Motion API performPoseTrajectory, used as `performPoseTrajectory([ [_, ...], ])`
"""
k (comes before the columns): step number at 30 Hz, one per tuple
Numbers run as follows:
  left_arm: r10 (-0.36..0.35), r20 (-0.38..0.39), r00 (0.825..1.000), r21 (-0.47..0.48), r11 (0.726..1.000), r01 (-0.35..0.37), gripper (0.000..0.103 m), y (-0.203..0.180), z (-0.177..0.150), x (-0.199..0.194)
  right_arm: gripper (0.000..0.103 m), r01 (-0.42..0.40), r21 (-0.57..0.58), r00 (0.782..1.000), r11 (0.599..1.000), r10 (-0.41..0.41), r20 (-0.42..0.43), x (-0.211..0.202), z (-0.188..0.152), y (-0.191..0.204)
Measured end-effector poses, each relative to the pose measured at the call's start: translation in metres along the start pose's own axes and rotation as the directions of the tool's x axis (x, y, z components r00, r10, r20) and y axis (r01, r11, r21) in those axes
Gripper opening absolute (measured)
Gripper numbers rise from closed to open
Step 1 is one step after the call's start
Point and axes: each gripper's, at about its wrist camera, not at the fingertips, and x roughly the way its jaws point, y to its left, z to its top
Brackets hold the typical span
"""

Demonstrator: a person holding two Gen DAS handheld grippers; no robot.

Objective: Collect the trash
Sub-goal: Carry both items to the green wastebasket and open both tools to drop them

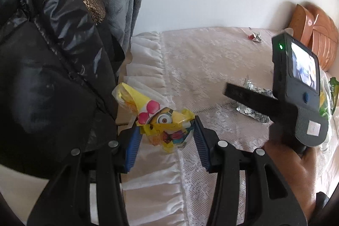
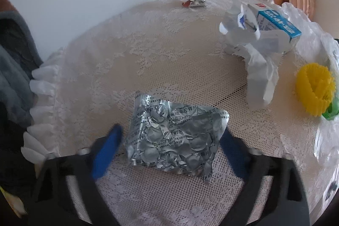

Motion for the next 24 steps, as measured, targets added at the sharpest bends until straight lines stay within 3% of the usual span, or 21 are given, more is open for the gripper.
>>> performPoseTrajectory([
  [8,-0.019,0.012,1.0,0.028,0.999,0.018,0.046,-0.008,0.003,0.001,0.07,-0.102,-0.012,0.994,0.995,0.103,0.045,-0.024,-0.005,-0.03],
  [9,-0.029,0.017,0.999,0.042,0.999,0.029,0.046,-0.012,0.004,-0.001,0.07,-0.159,-0.02,0.984,0.987,0.16,0.072,-0.045,-0.009,-0.043],
  [12,-0.078,0.026,0.997,0.096,0.992,0.076,0.046,-0.029,0.004,-0.009,0.07,-0.201,-0.045,0.971,0.979,0.205,0.12,-0.081,-0.017,-0.07],
  [16,-0.169,0.036,0.985,0.217,0.964,0.157,0.046,-0.07,-0.001,-0.028,0.071,-0.167,-0.046,0.965,0.985,0.172,0.198,-0.144,-0.051,-0.14],
  [20,-0.307,0.016,0.952,0.388,0.879,0.277,0.046,-0.139,-0.022,-0.052,0.072,-0.02,0.062,0.972,0.998,0.005,0.236,-0.186,-0.103,-0.23],
  [23,-0.42,-0.033,0.907,0.509,0.774,0.377,0.046,-0.206,-0.051,-0.07,0.072,0.112,0.184,0.966,0.976,-0.15,0.208,-0.206,-0.152,-0.308],
  [24,-0.461,-0.076,0.884,0.542,0.725,0.425,0.046,-0.236,-0.067,-0.078,0.072,0.143,0.207,0.963,0.968,-0.185,0.197,-0.209,-0.163,-0.324],
])
